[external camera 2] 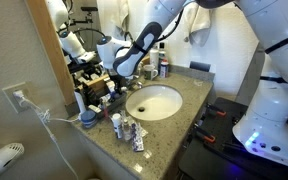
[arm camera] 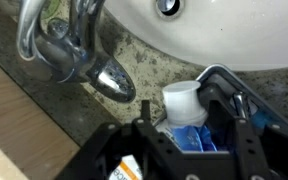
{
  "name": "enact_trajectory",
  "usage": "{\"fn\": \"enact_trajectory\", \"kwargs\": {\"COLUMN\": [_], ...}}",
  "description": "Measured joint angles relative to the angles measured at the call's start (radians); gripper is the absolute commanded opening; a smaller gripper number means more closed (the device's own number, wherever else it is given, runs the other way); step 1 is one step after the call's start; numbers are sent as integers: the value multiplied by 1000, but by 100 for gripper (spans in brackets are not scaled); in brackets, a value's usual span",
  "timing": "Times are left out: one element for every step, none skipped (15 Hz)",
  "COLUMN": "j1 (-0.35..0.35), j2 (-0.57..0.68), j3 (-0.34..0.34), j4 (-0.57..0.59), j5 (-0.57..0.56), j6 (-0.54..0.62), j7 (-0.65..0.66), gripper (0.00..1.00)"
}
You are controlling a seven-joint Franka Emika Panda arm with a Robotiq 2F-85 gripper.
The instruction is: Pick the tube on the right side of the counter and put it in the basket
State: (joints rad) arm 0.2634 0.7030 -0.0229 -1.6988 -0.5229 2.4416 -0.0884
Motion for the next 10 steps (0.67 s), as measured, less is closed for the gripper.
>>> {"fn": "enact_trajectory", "kwargs": {"j1": [0, -1, -2, -3, -5, -7, -11, -17, -24, -33], "j2": [0, 0, 0, 0, 0, -1, -4, -10, -20, -35], "j3": [0, 0, 0, 0, 0, 2, 4, 10, 17, 27], "j4": [0, 2, 3, 5, 8, 12, 16, 18, 19, 19], "j5": [4, 7, 11, 18, 31, 52, 75, 100, 127, 160], "j6": [0, 0, 0, 0, -5, -19, -34, -53, -75, -106], "j7": [0, 0, 0, 0, 0, 0, -1, -1, -2, -4], "gripper": [100, 100, 100, 100, 100, 100, 100, 100, 100, 100]}}
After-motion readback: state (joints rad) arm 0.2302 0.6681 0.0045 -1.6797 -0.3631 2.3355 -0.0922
